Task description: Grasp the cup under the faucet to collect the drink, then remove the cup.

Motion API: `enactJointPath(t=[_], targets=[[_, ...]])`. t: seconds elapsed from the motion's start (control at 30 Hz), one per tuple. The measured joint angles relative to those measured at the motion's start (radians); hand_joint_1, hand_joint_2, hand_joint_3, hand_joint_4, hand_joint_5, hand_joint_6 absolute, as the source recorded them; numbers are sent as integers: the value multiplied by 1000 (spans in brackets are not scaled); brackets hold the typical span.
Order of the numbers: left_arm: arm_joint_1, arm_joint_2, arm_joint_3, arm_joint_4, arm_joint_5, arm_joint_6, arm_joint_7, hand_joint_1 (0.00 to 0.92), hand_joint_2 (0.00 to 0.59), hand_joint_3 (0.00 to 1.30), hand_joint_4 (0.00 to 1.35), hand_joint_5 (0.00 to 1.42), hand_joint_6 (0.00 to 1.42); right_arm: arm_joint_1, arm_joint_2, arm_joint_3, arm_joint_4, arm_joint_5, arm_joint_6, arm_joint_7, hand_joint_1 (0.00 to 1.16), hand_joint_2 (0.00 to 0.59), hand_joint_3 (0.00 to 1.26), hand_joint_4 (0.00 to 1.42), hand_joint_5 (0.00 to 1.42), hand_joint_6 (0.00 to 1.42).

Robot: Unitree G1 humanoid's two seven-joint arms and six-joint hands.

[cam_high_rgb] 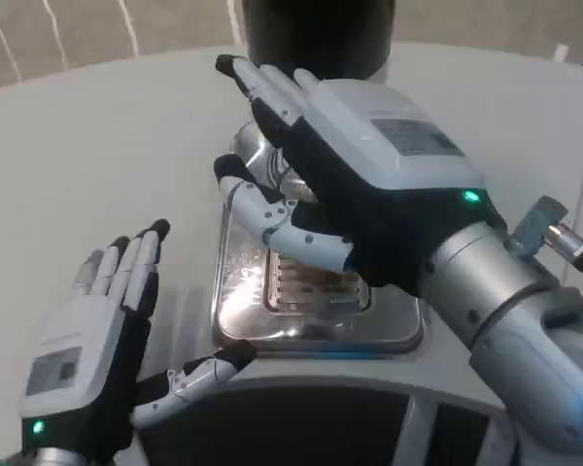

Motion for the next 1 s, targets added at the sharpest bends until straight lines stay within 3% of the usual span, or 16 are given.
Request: enactJointPath(t=[0.1,0.33,1.0], targets=[[-12,-2,-15,11,-12,-3,0,77,60,0,0,0,0,7,20,-11,7,-16,-23,10,47,564,0,0,0,0],[-55,-12,-42,28,-18,-6,0,86,60,0,0,0,0,7,85,-34,81,-34,-87,2,54,568,0,0,0,0],[-130,-37,-67,115,-23,-10,0,124,67,0,0,0,0,42,142,-104,80,-59,-163,17,81,565,0,0,0,0]])
